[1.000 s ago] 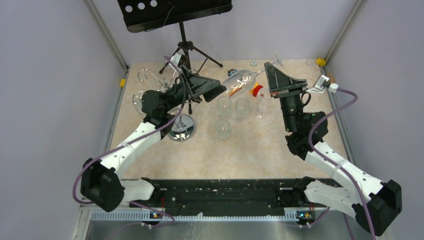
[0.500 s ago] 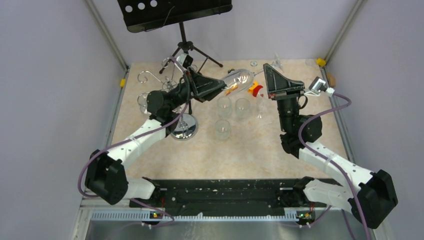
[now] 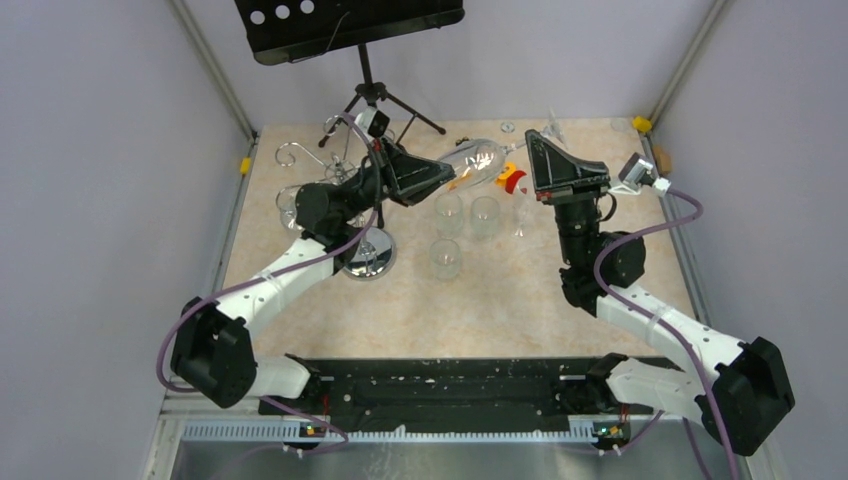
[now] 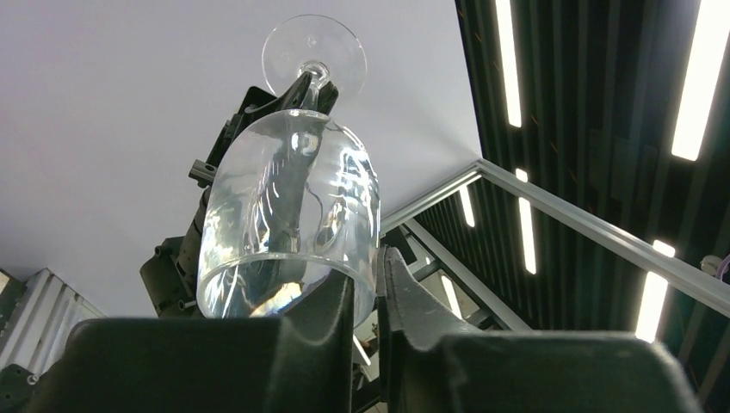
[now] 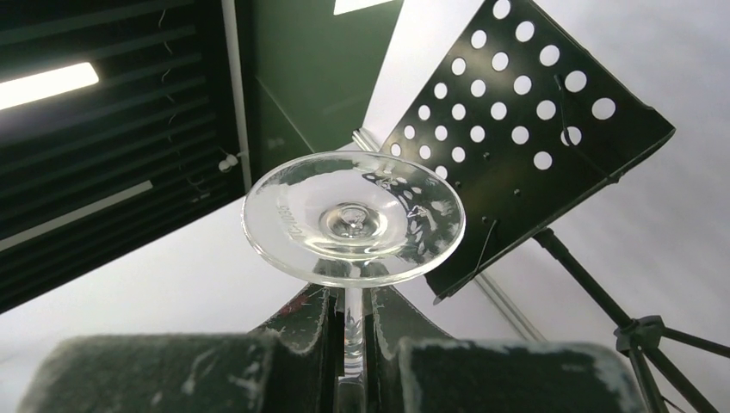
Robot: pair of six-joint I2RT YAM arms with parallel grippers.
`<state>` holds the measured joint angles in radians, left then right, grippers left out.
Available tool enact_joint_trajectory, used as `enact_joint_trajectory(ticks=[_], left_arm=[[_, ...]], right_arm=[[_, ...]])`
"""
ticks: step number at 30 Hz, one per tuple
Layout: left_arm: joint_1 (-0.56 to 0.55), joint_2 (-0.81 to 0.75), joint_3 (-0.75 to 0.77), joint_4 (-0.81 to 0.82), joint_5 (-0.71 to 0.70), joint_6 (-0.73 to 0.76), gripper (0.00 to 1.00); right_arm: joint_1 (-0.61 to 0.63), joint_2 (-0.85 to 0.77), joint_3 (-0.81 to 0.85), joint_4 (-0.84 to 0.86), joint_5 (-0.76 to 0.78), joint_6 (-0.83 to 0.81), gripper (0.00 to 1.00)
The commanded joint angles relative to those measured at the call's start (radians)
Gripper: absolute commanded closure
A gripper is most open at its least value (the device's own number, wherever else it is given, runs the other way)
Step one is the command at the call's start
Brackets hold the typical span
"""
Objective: Take the wine glass off the wine glass rack
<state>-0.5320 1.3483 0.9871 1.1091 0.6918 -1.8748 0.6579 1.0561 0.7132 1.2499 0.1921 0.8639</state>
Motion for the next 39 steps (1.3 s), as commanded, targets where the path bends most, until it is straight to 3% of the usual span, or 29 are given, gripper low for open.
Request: enact_joint_trajectory(ticks=[1,3,8,15,27,34,39], left_arm=[[0.003,-0.039,0.019,-0.018,0.002,0.077,0.93],[0.003,-0.06,0.027,-0.07,0.004,0.117,1.0],[0.003,-0.117,0.052,-0.218,0.001,0.245,1.0],[-0.006,-0.2,0.114,-0.473,-0.022,0.481,1.0],[-0.017,-0.221,0.218,-0.688,-0.057,0.687,1.0],[-0.018,-0.231,0.292,-0.854,-0.121,0.841,1.0],[-0.025,-0.212,0.324,-0.957,-0.13,0.918,1.0]], right_arm=[[-0.001,0.003,0.016,-0.005,-0.073,-0.04,1.0],[-0.001,0.001,0.018,-0.009,-0.085,-0.035,1.0],[-0.001,-0.007,0.025,-0.024,-0.102,-0.033,1.0],[-0.001,-0.036,0.031,-0.059,-0.126,-0.053,0.61],[-0.001,-0.11,-0.001,-0.136,-0.187,-0.077,0.33],[-0.002,-0.241,-0.023,-0.4,-0.255,-0.138,0.28],[-0.001,-0.367,-0.005,-0.727,-0.236,-0.232,0.28]])
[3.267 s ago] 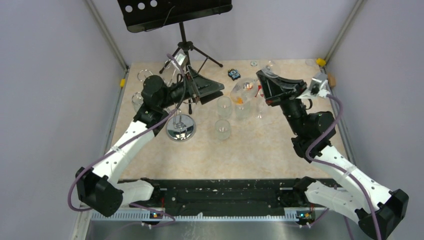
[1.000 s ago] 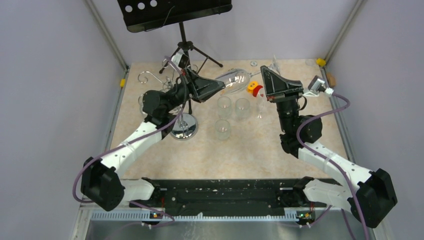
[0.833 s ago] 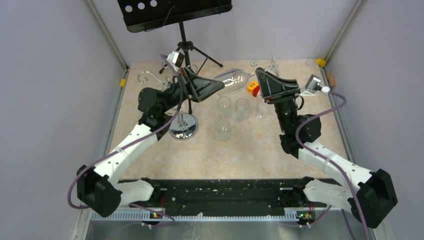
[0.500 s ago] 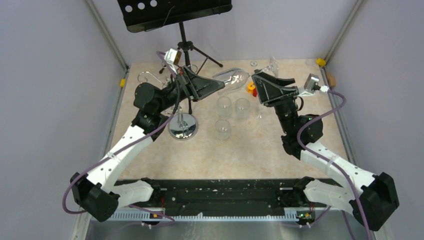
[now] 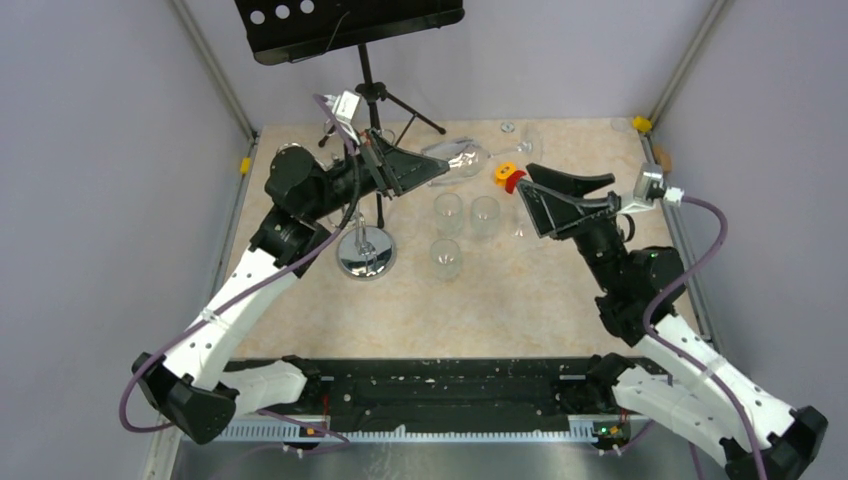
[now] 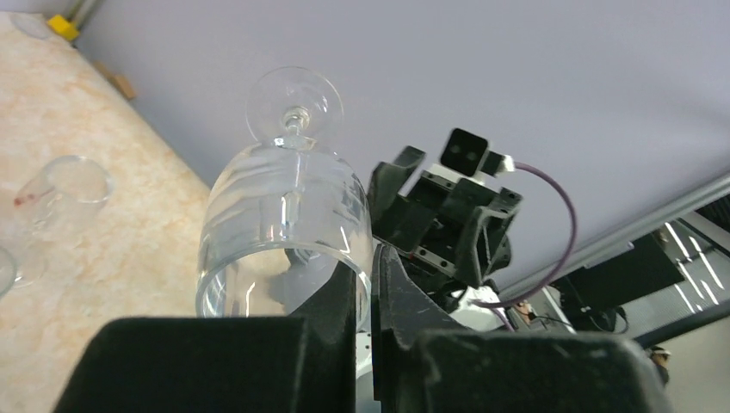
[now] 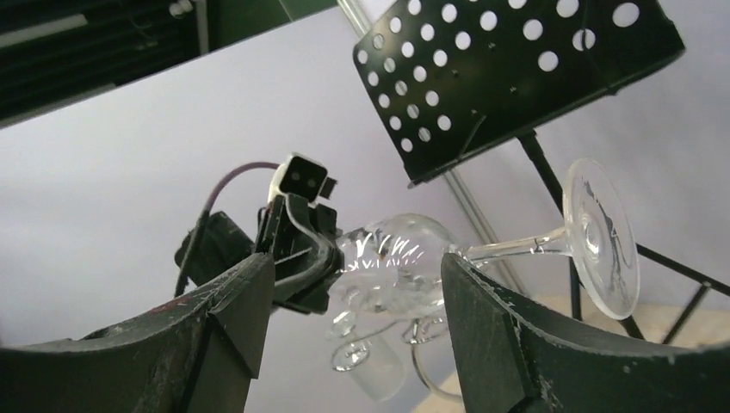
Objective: Take the wine glass off the wine glass rack
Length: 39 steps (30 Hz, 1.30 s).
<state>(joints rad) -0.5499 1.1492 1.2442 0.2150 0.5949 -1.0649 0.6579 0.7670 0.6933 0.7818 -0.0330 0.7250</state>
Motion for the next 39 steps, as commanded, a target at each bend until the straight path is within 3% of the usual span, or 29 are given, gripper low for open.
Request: enact_joint_trajectory(ticks=[1,4,8,13,21,30,39], left_arm=[[-0.01,-0.007,0.078,-0.092,-0.035,0.128,1.0],[-0.036,0.014,0.124,-0.237,-0.056,0.214,1.0],[-0.106,0.059,0.208,-0.4,-0.099,0.338,1.0],[-0.202,0.143,0.324,-0.591,-0.087,0.479,1.0],[-0.352,0.276,0.457,-0.938,-0.348,0.708,1.0],[-0.454,0.502,0.617,-1.118,-0.554,0.778,1.0],[-0.503,0.713,0.763,-1.24,-0.665,0.799,1.0]], right_arm=[[-0.001,-0.094,0.03,-0.342,-0.003,-0.12,0.28],[-0.001,-0.136,0.09,-0.584,0.049,-0.194,0.29],[-0.001,-0.18,0.132,-0.724,0.174,-0.268,0.3],[-0.001,-0.232,0.134,-0.761,0.308,-0.334,0.32],[-0.002,-0.294,0.132,-0.78,0.437,-0.42,0.33],[-0.001,-0.347,0.12,-0.824,0.518,-0.438,0.33],[-0.001,-0.357,0.11,-0.833,0.537,-0.45,0.34]])
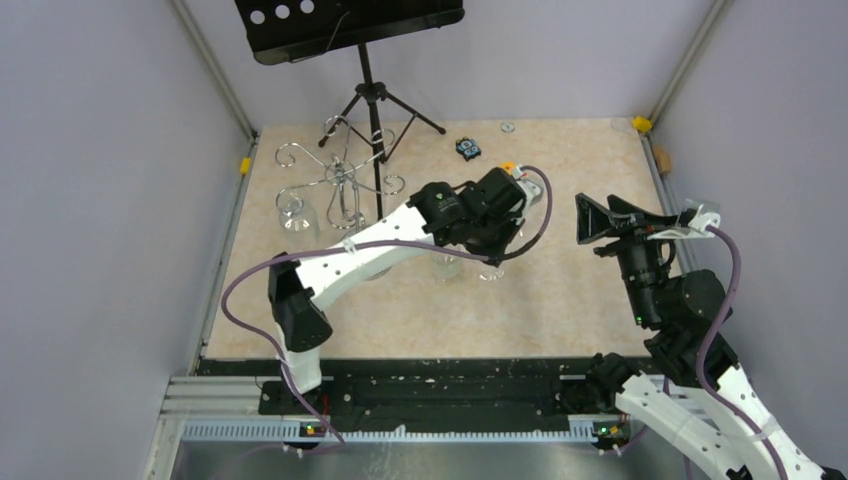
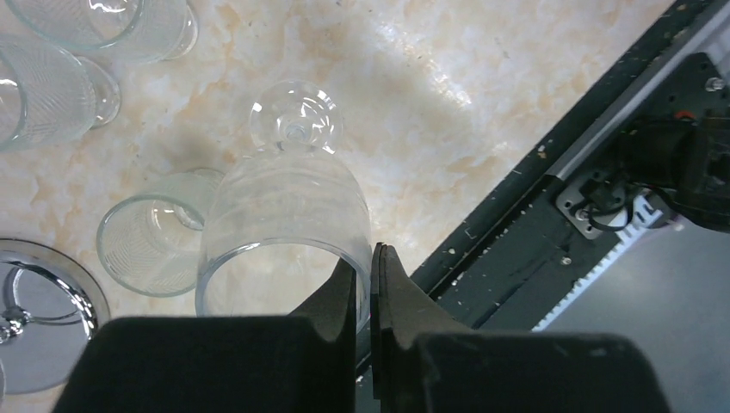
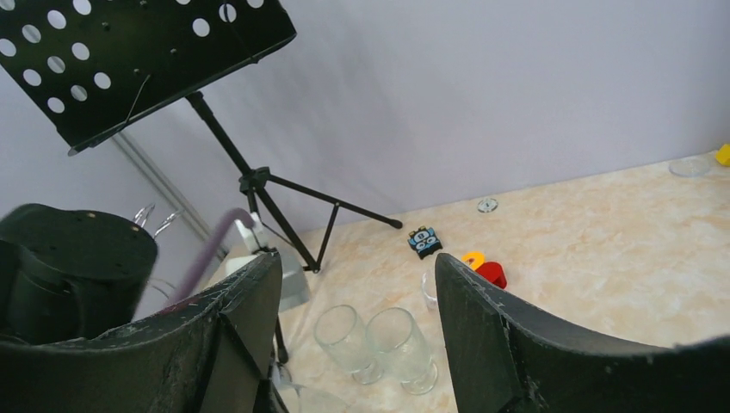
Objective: Take the wine glass off the wine glass rack
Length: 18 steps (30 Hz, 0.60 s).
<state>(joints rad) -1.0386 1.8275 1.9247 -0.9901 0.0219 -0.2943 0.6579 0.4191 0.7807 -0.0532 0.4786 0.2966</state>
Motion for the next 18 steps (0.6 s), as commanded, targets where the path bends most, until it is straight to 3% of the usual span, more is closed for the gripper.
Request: enact_joint_trajectory(ticks=[1,18], left_arm=[[-0.016,0.049,0.093,-0.044,-0.104,0.03,1.0],[-0.018,0.204,0.178,-0.086,-0.142,0.086,0.97]], right_arm=[[-0.001,-0.009,0.022,0.003,0.026,-0.019,0.34],[-0.001,-0.009,0.006,-0.006,0.022,0.003,0.34]])
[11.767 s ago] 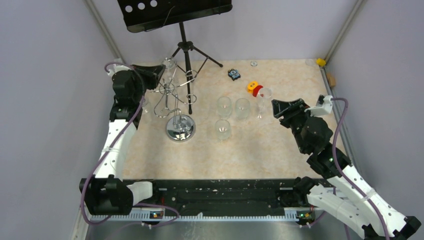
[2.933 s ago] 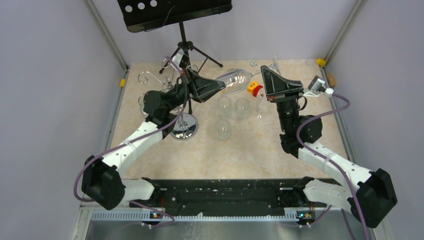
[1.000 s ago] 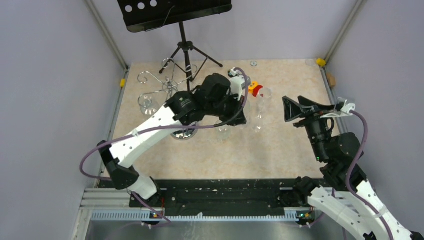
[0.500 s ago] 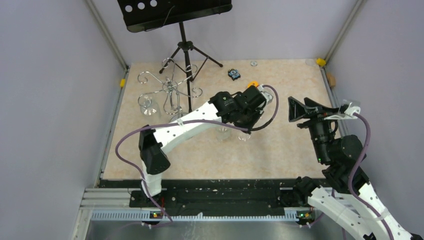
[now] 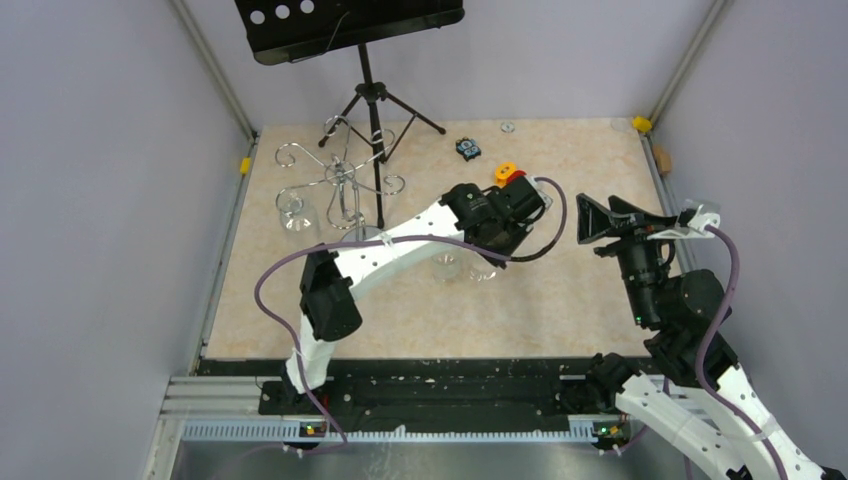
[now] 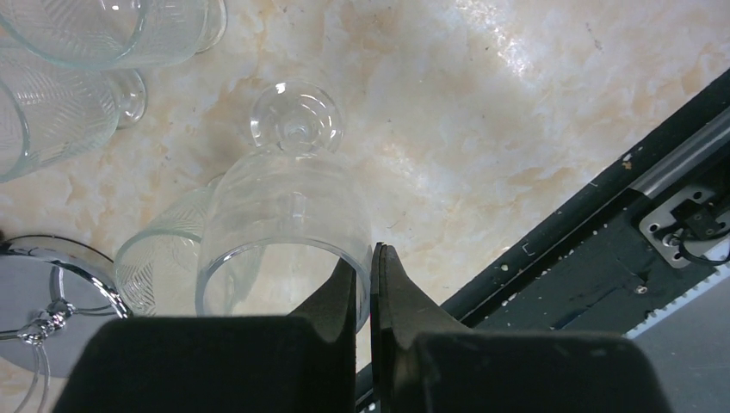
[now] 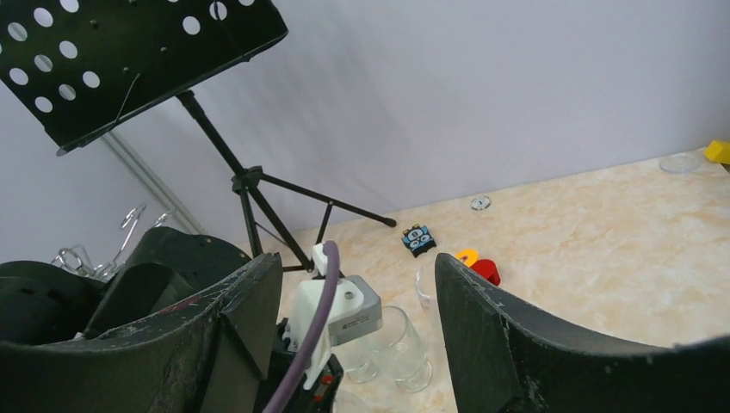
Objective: Take the wine glass off the wine glass rack
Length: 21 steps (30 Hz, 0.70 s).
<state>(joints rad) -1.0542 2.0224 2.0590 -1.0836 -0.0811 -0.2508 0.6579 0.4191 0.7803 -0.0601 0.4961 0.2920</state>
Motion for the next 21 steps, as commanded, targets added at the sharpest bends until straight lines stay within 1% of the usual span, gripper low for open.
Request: enact_joint_trajectory(ticks=[1,3,5,6,9,14,21], left_arm=[[-0.003,0.014,0.042,0.009,-0.036,0.047,0.97],[-0.002,0.016,0.038,0.017,-0.029,0.052,0.95],[-0.002,0.018,0.039,0.02,-0.03,0.056,0.9],[-0.002,0.017,0.039,0.023,-0.031,0.056,0.86],[-0.002,0.011,0.047,0.023,-0.031,0.059,0.72],[0.005,-0.016,0.067,0.022,-0.055,0.068,0.57],[0.026,-0.092,0.087,0.041,-0.043,0.076,0.42]], right_arm=[[-0.001,-0.008,0.003,0.002,0.005,0.009,0.34],[-0.001,-0.009,-0.002,0.002,0.003,0.017,0.34],[-0.001,-0.009,-0.005,0.002,0.001,0.022,0.34],[-0.001,-0.009,-0.006,0.003,0.001,0.024,0.34],[-0.001,-0.009,-0.007,0.005,0.004,0.022,0.34],[-0.001,-0.009,-0.009,0.007,0.007,0.02,0.34],[-0.001,-0.01,-0.008,0.009,0.008,0.022,0.34]])
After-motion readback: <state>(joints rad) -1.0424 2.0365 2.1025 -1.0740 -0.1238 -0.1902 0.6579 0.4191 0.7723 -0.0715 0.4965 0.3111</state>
